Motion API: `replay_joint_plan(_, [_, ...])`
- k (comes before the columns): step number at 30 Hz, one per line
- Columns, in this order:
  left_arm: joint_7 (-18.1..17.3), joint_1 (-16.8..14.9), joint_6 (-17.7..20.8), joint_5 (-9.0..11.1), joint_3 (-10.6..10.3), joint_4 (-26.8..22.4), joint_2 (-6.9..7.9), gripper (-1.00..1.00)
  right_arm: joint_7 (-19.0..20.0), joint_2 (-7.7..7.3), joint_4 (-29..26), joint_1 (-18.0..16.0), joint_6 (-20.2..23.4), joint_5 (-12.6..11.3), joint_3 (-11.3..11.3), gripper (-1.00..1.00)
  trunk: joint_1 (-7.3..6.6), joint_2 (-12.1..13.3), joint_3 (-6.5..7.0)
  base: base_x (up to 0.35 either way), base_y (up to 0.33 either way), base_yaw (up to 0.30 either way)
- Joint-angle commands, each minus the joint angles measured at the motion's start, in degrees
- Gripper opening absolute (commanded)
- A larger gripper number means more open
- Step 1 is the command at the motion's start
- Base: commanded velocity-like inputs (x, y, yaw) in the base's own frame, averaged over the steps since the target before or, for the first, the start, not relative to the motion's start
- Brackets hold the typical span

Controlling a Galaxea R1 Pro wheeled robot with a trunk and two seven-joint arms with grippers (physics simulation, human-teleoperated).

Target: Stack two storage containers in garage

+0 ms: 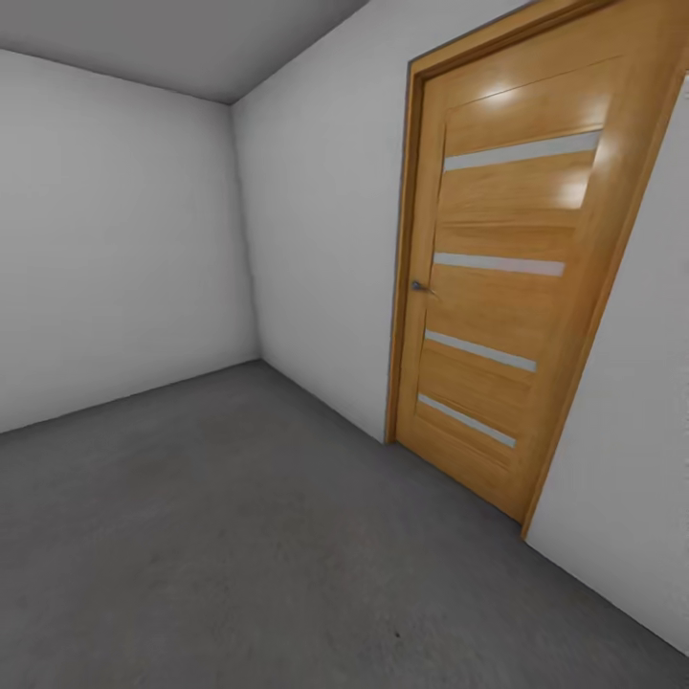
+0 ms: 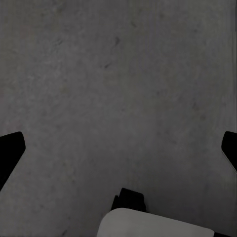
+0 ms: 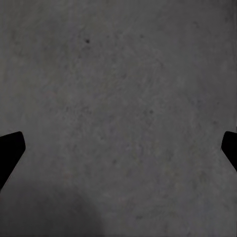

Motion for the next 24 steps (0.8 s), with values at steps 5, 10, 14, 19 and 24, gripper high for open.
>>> replay_joint_plan(5, [0.0, 0.0, -0.1, 0.0, 0.0, 0.0, 0.00, 1.00, 0.1, -1.85, 1.2, 0.0, -1.5, 0.5, -0.2, 1.00, 0.03, 0.0, 0.08, 0.290, 0.198, -0.277])
replay_joint_plan(10, [0.0, 0.0, -0.2, 0.0, 0.0, 0.0, -0.08, 1.00, 0.6, -2.44, 5.8, 0.1, -2.0, 1.5, 0.0, 1.00, 0.03, 0.0, 0.24, 0.290, 0.196, -0.274])
replay_joint_plan(14, [0.1, 0.0, -0.2, 0.0, -0.1, 0.0, -0.22, 1.00, 0.7, -2.48, 6.7, 0.3, -4.0, 1.8, 0.0, 1.00, 0.03, 0.0, 0.40, 0.290, 0.196, -0.266])
replay_joint_plan(19, [0.1, 0.0, -0.4, 0.0, -0.1, 0.0, -0.06, 1.00, 0.6, -2.49, 7.0, 0.5, -5.4, 1.8, 0.0, 1.00, 0.03, 0.0, 0.60, 0.290, 0.196, -0.264])
replay_joint_plan(24, [0.1, 0.0, -0.5, 0.0, -0.1, 0.0, -0.04, 1.00, 0.6, -2.49, 8.7, 0.6, -8.5, 1.7, 0.0, 1.00, 0.03, 0.0, 0.81, 0.290, 0.196, -0.261])
